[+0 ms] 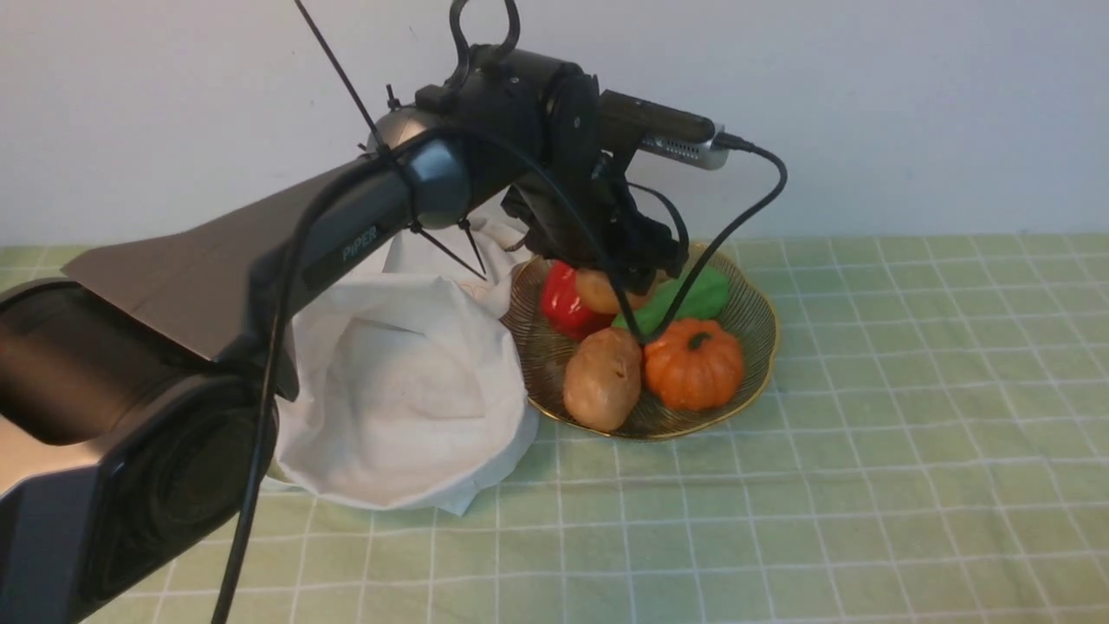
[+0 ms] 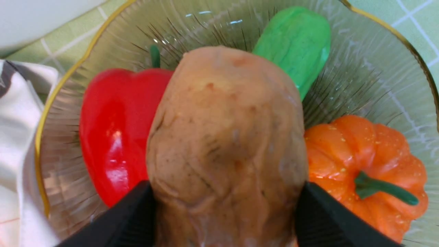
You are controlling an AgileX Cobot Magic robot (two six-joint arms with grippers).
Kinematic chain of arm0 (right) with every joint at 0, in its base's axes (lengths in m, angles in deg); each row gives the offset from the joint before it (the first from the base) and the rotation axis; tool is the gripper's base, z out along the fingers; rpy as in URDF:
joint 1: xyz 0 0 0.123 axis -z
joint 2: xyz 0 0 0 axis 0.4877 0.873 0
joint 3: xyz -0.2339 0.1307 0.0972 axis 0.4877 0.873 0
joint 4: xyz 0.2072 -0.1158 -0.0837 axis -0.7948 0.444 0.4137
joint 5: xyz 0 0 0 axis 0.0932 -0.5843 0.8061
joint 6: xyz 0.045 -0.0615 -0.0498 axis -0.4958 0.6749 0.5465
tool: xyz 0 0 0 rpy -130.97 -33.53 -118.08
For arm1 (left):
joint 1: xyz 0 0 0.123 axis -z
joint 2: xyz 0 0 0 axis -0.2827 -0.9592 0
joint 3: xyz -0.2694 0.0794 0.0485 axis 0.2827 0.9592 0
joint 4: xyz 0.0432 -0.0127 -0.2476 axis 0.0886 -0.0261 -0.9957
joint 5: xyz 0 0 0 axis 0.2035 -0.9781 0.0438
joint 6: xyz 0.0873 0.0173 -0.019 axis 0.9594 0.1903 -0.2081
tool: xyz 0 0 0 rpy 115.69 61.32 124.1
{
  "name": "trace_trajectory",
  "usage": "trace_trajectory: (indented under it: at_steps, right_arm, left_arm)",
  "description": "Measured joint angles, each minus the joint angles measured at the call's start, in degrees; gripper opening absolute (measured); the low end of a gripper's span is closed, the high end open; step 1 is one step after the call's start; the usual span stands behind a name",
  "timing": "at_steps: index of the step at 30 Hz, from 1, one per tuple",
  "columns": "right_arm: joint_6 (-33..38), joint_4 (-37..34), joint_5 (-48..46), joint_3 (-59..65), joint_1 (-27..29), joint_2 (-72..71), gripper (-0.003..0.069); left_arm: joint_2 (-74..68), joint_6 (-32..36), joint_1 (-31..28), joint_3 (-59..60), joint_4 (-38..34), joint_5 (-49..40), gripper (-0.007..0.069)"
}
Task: Take vegetables from bag on green coffee tablecloth place on plate.
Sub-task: 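Take the potato out of the bag and place it on the plate with the left gripper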
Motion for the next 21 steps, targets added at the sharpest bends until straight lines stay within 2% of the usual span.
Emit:
trace_trajectory:
  at_steps: [5, 11, 16, 17, 20, 21]
  right_arm:
    - [0.0, 0.0, 0.0, 0.0, 0.0, 0.0, -0.0015]
    - [0.0, 0.0, 0.0, 0.0, 0.0, 0.0, -0.0015]
    - [0.0, 0.0, 0.0, 0.0, 0.0, 0.0, -0.0015]
    - [0.0, 0.0, 0.0, 0.0, 0.0, 0.0, -0.0015]
    - [0.0, 0.0, 0.0, 0.0, 0.0, 0.0, -0.0015]
    - [0.0, 0.0, 0.0, 0.0, 0.0, 0.0, -0.0015]
  left_arm:
    - [-0.2, 0.0, 0.0, 0.0, 0.8, -1.7, 0.0584]
    - [-0.2, 0.0, 0.0, -0.9, 1.0, -5.9, 0.0589]
    - [-0.1, 0.0, 0.0, -4.9, 1.2, -11.6, 0.0523]
    - [0.4, 0.0, 0.2, -7.3, 1.6, -15.3, 0.0461]
    - [1.3, 0.0, 0.4, -9.4, 1.9, -18.2, 0.0371]
    - [2.3, 1.0, 0.5, -11.0, 1.9, -19.1, 0.0305]
